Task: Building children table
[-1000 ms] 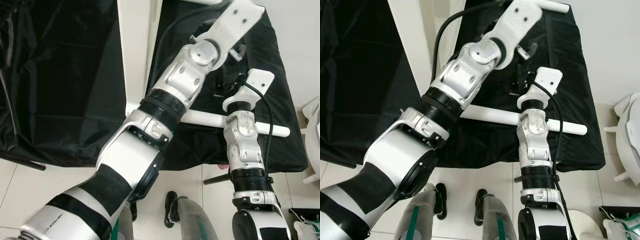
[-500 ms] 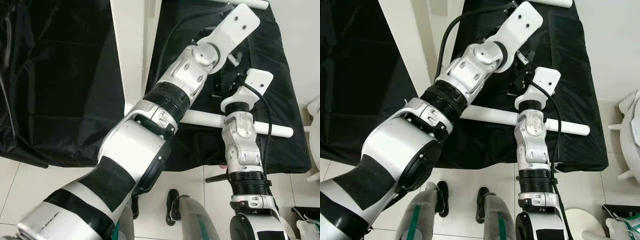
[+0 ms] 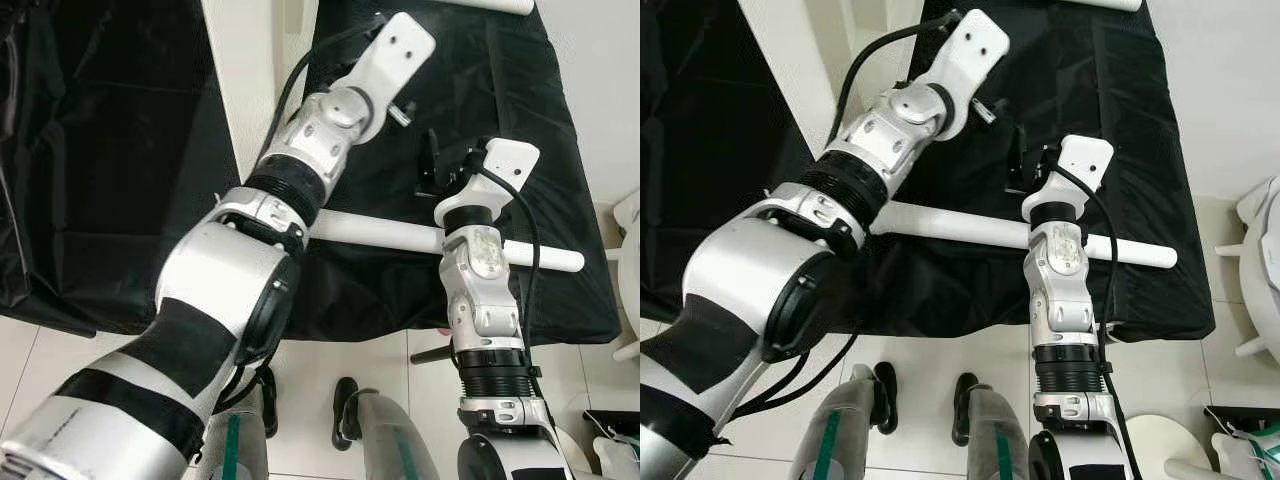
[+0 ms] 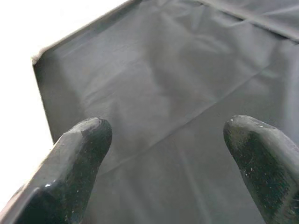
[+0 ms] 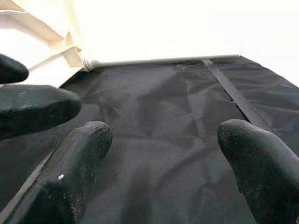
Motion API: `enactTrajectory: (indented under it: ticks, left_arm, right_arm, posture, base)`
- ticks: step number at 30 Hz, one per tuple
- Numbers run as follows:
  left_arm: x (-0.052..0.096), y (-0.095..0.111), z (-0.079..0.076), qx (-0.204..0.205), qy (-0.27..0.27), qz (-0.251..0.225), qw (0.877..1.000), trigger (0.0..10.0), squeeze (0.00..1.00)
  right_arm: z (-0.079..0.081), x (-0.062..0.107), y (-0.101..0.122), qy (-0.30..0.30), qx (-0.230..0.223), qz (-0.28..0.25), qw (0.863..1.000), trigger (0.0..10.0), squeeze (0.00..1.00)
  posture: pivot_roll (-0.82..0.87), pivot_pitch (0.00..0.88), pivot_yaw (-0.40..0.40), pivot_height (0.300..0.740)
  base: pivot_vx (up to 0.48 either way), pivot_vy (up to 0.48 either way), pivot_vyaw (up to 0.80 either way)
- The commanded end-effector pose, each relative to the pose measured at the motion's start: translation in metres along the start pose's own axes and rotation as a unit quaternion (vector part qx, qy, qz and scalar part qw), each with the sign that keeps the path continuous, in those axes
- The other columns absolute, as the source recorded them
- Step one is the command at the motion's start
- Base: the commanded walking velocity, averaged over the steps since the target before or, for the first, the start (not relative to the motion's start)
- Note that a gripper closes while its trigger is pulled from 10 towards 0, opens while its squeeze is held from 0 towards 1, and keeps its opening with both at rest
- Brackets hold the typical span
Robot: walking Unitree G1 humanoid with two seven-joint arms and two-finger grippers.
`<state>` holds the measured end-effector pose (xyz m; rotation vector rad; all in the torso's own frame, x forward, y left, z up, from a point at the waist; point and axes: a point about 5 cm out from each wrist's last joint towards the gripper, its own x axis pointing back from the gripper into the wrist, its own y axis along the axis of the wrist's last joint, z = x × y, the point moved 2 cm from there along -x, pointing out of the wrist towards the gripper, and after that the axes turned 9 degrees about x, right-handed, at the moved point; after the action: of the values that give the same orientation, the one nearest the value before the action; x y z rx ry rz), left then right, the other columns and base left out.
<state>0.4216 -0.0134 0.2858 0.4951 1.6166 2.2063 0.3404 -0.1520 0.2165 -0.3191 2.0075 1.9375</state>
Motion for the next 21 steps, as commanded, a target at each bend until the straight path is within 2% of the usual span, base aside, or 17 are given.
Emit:
enactTrajectory:
  ticks: [1, 2, 7, 9, 21]
  left_arm:
    - [0.022, -0.008, 0.055, 0.003, 0.382, -0.035, 0.923, 10.0, 0.00]
    - [0.024, -0.012, 0.060, 0.006, 0.391, -0.031, 0.920, 10.0, 0.00]
    - [0.025, -0.016, 0.064, 0.002, 0.398, -0.026, 0.917, 10.0, 0.00]
    - [0.030, -0.026, 0.075, -0.006, 0.417, -0.013, 0.909, 10.0, 0.00]
    - [0.037, -0.041, 0.089, -0.025, 0.433, 0.003, 0.901, 10.0, 0.00]
  right_arm:
    - [0.001, 0.004, -0.004, 0.003, -0.003, 0.011, 1.000, 10.0, 0.00]
    - [0.001, 0.005, -0.004, 0.004, -0.004, 0.011, 1.000, 10.0, 0.00]
    - [0.002, 0.005, -0.004, 0.006, -0.005, 0.011, 1.000, 10.0, 0.00]
    - [0.004, 0.005, -0.003, 0.009, -0.008, 0.011, 1.000, 10.0, 0.00]
    - [0.009, 0.005, -0.003, 0.018, -0.022, 0.012, 1.000, 10.0, 0.00]
  posture:
    - [0.04, 0.286, -0.006, 0.740]
    - [0.04, 0.286, -0.006, 0.740]
    - [0.04, 0.286, -0.006, 0.740]
    - [0.06, 0.280, -0.012, 0.740]
    - [0.07, 0.283, -0.011, 0.740]
  base:
    - [0.000, 0.000, 0.00]
    - [0.000, 0.000, 0.00]
    - [0.000, 0.000, 0.00]
    - [0.000, 0.000, 0.00]
    - [0.000, 0.000, 0.00]
